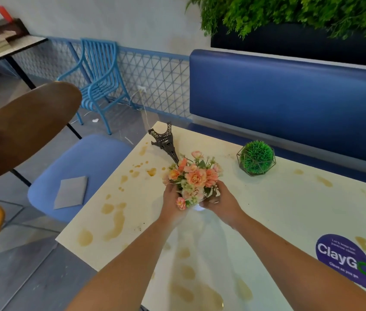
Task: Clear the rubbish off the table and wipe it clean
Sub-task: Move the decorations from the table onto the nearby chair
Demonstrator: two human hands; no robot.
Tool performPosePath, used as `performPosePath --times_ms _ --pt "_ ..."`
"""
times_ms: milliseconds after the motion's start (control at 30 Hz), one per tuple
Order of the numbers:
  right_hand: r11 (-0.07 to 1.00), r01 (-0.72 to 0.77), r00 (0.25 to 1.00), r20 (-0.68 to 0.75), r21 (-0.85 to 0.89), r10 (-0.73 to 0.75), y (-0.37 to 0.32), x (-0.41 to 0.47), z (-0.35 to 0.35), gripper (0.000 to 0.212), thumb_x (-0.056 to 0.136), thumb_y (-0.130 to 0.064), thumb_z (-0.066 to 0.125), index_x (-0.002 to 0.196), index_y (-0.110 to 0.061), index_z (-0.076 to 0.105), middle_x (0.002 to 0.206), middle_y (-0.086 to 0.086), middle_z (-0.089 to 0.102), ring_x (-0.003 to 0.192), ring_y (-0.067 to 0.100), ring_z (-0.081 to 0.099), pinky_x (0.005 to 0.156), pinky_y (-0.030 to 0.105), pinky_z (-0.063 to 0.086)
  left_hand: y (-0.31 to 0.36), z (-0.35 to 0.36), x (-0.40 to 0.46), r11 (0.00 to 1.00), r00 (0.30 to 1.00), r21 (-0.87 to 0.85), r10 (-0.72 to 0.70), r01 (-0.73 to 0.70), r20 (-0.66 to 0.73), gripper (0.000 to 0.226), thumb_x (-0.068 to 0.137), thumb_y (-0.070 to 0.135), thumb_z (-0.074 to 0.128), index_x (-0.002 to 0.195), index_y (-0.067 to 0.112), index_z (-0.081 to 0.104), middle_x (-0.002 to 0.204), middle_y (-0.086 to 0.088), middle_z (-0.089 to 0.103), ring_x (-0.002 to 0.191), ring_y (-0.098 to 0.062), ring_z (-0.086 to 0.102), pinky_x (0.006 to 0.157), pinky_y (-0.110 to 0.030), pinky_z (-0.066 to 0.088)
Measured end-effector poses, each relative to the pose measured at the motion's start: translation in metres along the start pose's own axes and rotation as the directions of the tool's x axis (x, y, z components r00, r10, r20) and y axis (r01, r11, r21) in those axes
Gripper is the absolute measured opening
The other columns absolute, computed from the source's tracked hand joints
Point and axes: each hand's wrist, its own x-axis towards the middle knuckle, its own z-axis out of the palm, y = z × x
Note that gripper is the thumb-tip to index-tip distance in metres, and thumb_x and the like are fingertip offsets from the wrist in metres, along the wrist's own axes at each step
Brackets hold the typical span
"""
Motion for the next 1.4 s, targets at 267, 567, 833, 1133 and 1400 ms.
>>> performPosePath --times_ms 267,567,833,1133,1400 --pt "0.993 0.05 0.998 0.031 0.105 -0.053 -0.052 0.018 0.051 0.059 0.079 -0.03 0.079 0.129 -0.023 0.051 0.123 -0.009 0.056 0.106 0.016 0.062 0.076 0.019 0.046 0.006 -0.072 0.015 0.91 0.967 -0.34 -0.256 0.236 -0.014 0.072 0.046 0.045 0.096 0.11 0.027 0.069 0.111 0.003 0.072 0.104 -0.011 0.068 0.086 -0.03 0.056" --pt "0.986 0.062 0.991 0.105 0.156 -0.079 -0.129 0.077 0.167 0.037 0.087 -0.013 0.066 0.12 -0.027 0.055 0.112 -0.013 0.06 0.097 0.008 0.06 0.075 0.019 0.044 -0.022 -0.212 0.05 0.958 0.987 -0.278 -0.11 0.074 -0.117 0.054 0.064 0.017 0.091 0.109 0.032 0.064 0.107 0.014 0.07 0.107 -0.007 0.065 0.084 -0.02 0.055" --pt "0.961 -0.016 0.986 0.163 0.276 -0.031 -0.178 0.152 0.288 0.021 0.086 -0.017 0.056 0.102 -0.027 0.066 0.098 -0.012 0.069 0.098 0.009 0.063 0.094 0.032 0.047 -0.072 -0.322 0.111 0.965 0.991 -0.263 -0.06 0.028 -0.116 0.047 0.077 -0.008 0.075 0.114 0.013 0.055 0.102 0.011 0.063 0.082 0.02 0.061 0.07 -0.006 0.05" --pt "0.972 -0.072 0.969 0.246 0.224 0.015 -0.19 0.239 0.383 0.039 0.089 -0.037 0.05 0.127 -0.035 0.055 0.115 -0.02 0.064 0.112 0.0 0.055 0.082 0.022 0.04 -0.172 -0.39 0.194 0.978 0.949 -0.148 -0.181 0.147 -0.258 0.084 0.043 0.06 0.093 0.118 0.038 0.061 0.122 0.013 0.059 0.128 -0.022 0.048 0.102 -0.044 0.047" --pt "0.972 -0.076 0.968 0.249 0.223 0.019 -0.181 0.31 0.424 0.035 0.1 -0.029 0.047 0.134 -0.032 0.049 0.11 -0.021 0.059 0.101 -0.007 0.052 0.076 0.013 0.037 -0.257 -0.402 0.258 0.982 0.933 -0.149 -0.162 0.119 -0.322 0.091 0.042 0.062 0.092 0.122 0.033 0.058 0.126 -0.001 0.059 0.12 -0.02 0.057 0.093 -0.048 0.053"
